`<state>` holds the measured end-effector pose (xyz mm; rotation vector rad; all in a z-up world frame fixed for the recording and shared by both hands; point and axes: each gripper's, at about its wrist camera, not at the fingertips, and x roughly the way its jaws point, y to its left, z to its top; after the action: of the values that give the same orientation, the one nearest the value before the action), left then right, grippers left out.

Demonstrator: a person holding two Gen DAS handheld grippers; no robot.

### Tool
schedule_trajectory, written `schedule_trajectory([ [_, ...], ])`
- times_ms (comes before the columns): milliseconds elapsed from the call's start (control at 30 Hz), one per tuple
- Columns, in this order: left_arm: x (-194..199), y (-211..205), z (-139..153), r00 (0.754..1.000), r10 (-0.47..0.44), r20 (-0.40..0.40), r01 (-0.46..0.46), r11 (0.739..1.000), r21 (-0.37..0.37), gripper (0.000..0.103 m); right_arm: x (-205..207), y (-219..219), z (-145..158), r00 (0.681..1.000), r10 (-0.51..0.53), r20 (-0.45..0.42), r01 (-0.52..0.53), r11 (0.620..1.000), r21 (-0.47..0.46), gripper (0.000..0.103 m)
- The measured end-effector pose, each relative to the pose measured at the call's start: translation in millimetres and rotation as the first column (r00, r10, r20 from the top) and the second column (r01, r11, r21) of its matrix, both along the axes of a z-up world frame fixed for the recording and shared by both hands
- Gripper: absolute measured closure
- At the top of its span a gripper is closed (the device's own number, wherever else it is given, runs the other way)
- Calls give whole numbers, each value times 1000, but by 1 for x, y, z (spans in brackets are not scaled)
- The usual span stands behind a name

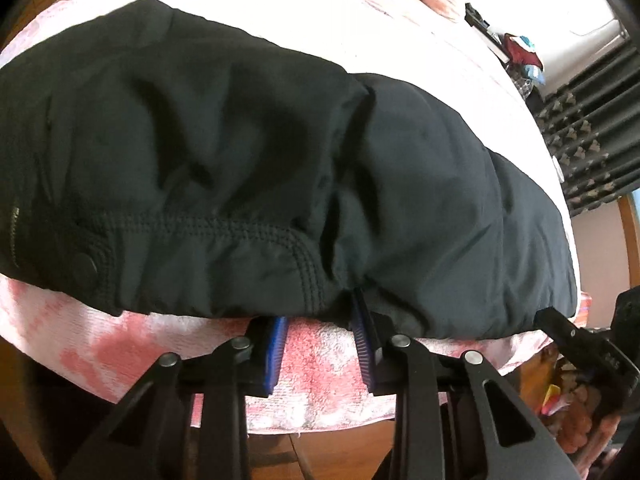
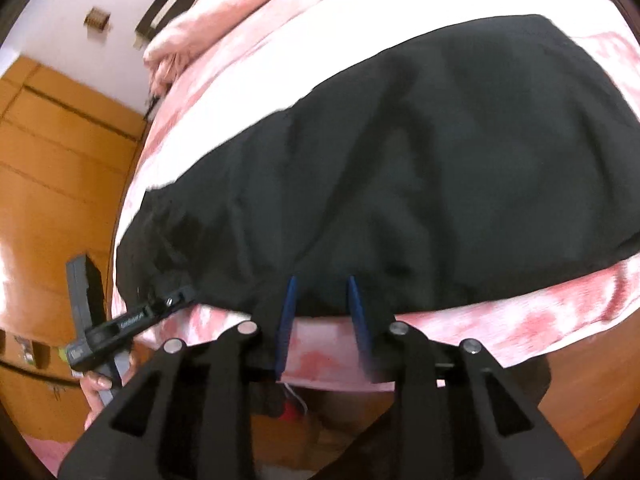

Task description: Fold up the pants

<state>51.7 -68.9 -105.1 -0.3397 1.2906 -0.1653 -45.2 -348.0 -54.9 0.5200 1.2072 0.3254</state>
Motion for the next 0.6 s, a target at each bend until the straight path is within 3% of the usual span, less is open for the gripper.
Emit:
schedule_trajectory([
  [133,5,-3,0,1000,-21,-13,21,1000,9,70,-5,23,-1,997,54,-61,-60,993,-97,75],
  [300,6,-1,-1,999,-35,-19,35,999,24,70,-6,26,-7,991,36,-130,-50,994,-101,73],
  [367,8,-3,0,999,-35,-24,36,999,27,70,-1,25,-6,991,16,-132,-31,993,-118,61],
  [400,9,-3,0,999,-39,-24,39,999,29,70,2,27,-5,991,6,-132,-23,992,-121,50],
  [600,11,-14,1,998,-59,-25,61,996,67,69,23,31,-10,985,-32,-170,10,992,-128,47],
])
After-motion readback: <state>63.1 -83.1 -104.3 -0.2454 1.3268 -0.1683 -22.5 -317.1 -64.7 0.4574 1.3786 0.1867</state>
